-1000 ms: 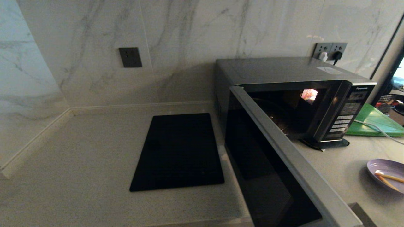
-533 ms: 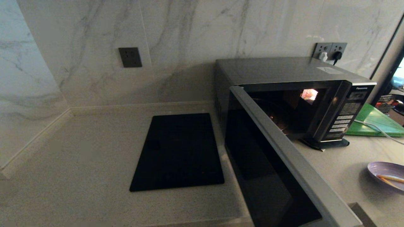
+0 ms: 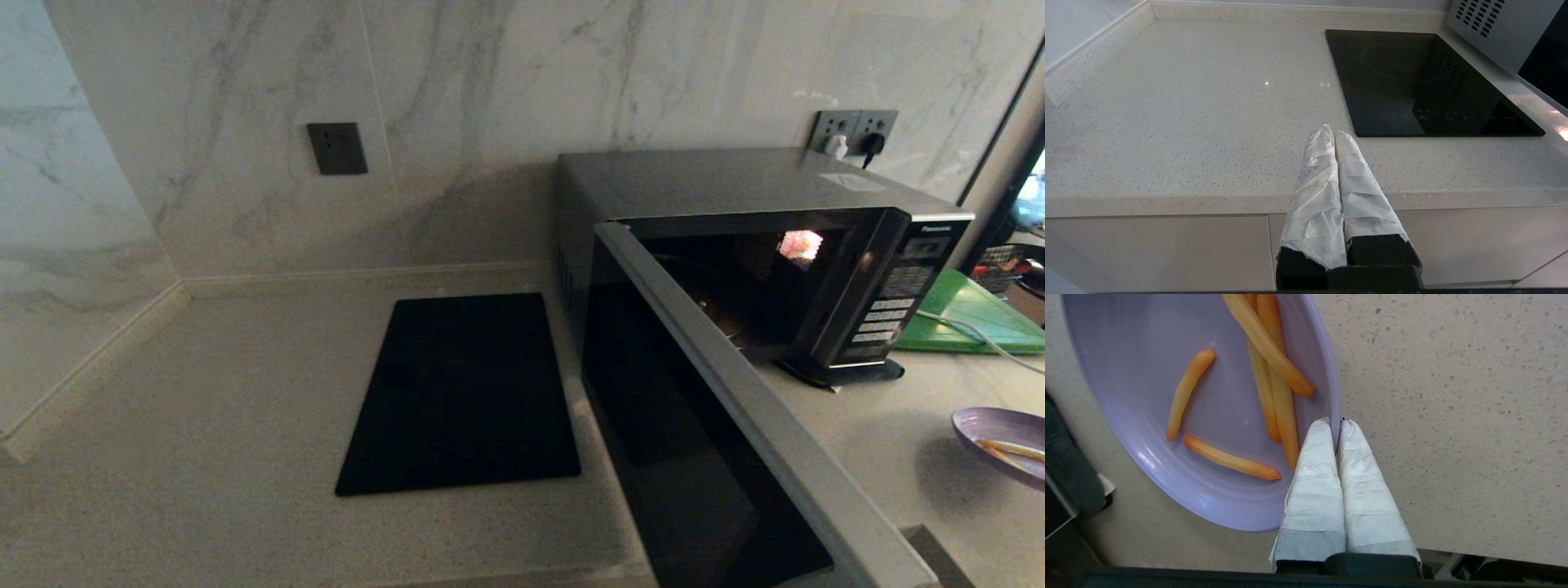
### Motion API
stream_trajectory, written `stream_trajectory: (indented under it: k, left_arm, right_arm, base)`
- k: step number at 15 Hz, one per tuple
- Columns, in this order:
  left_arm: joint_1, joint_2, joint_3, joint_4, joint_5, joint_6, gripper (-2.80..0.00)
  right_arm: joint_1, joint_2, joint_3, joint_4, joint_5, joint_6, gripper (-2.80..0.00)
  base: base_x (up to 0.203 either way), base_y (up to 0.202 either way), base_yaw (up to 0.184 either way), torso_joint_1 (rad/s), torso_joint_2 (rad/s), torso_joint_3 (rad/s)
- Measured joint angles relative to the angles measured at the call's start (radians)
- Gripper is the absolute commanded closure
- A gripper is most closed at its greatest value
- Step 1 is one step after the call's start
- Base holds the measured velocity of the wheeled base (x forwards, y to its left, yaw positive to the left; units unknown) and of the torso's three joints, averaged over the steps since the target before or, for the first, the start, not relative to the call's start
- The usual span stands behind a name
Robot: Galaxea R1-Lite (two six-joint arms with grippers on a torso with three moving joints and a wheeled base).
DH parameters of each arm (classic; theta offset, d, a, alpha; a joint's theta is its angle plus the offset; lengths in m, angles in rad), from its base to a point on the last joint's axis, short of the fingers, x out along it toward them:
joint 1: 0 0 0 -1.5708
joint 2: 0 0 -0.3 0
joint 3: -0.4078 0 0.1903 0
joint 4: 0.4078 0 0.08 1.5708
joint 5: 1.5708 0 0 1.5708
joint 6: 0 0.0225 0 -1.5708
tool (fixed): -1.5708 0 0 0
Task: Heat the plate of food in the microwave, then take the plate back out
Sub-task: Put the plate in the microwave oven
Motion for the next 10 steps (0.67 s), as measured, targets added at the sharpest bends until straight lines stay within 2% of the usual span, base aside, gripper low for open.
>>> stream_trajectory:
  k: [4,10]
  left_arm:
    - [0.000,0.000,0.000,0.000,0.000,0.000,0.00]
    - [0.000,0.000,0.000,0.000,0.000,0.000,0.00]
  right_arm:
    - [-0.001,-0.033,0.012,0.000,0.085,-0.035,0.00]
    - [0.000,-0.130,0.051,0.000,0.235,-0.201,0.00]
  base:
    - [0.000,0.000,0.000,0.000,0.00,0.000]
    - [0.000,0.000,0.000,0.000,0.00,0.000]
